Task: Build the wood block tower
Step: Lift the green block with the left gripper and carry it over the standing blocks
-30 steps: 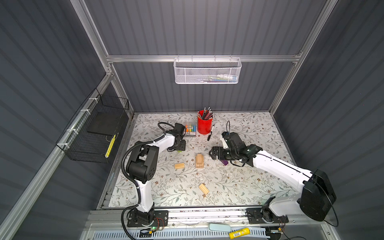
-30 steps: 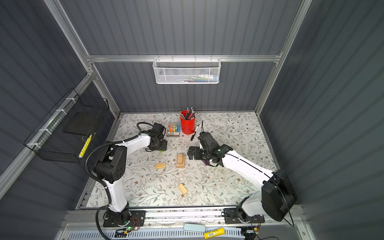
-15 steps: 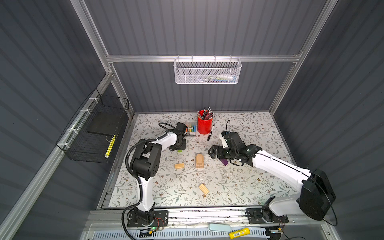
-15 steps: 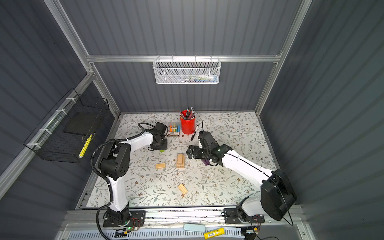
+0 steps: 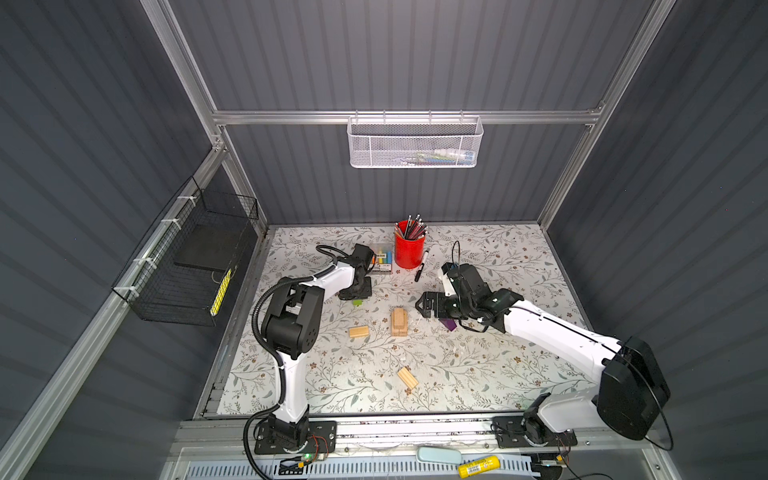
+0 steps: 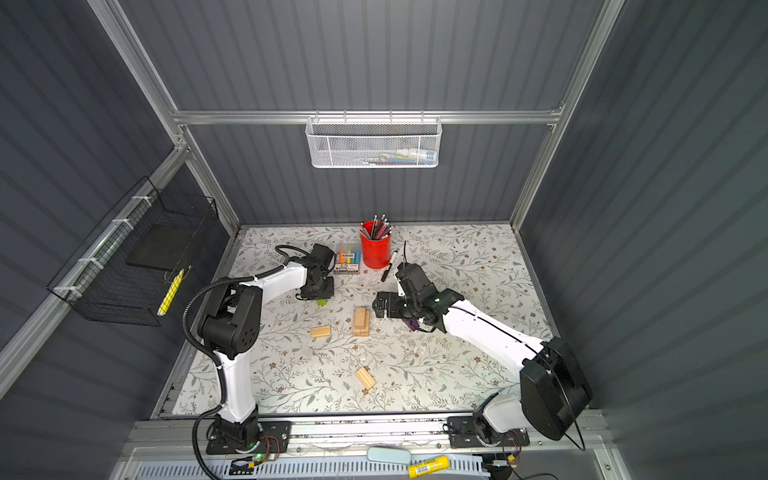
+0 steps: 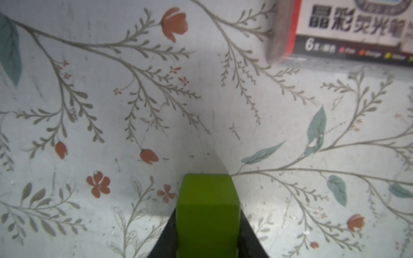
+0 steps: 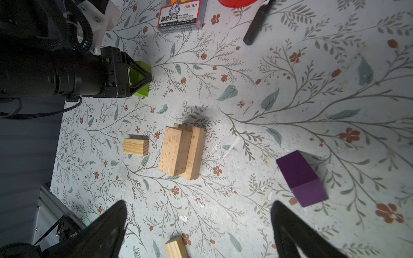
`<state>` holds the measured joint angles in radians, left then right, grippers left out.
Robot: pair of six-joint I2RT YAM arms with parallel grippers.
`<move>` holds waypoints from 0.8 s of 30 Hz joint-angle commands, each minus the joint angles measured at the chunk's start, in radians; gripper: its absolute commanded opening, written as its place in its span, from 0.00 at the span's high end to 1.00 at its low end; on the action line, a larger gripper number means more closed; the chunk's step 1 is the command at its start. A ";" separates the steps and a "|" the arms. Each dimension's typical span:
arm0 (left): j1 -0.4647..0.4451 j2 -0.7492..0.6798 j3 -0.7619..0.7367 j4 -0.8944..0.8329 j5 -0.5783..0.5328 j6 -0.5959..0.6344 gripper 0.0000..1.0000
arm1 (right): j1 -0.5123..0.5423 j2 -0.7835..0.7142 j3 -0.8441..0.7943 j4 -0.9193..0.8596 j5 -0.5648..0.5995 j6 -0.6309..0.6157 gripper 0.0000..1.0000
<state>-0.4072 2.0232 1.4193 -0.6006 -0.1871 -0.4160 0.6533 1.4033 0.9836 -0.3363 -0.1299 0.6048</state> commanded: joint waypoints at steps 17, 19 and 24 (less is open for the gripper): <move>-0.174 -0.356 -0.018 -0.250 0.049 -0.154 0.98 | -0.056 -0.104 -0.059 -0.046 0.015 0.053 0.01; -0.207 -0.367 0.016 -0.269 0.052 -0.176 1.00 | -0.063 -0.122 -0.089 -0.032 0.012 0.060 0.01; -0.278 -0.377 0.051 -0.302 0.056 -0.235 1.00 | -0.098 -0.150 -0.136 -0.023 -0.018 0.083 0.01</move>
<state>-0.6643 1.6794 1.4307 -0.8433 -0.1398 -0.5907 0.5716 1.2720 0.8646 -0.3534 -0.1364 0.6693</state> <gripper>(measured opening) 0.327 0.989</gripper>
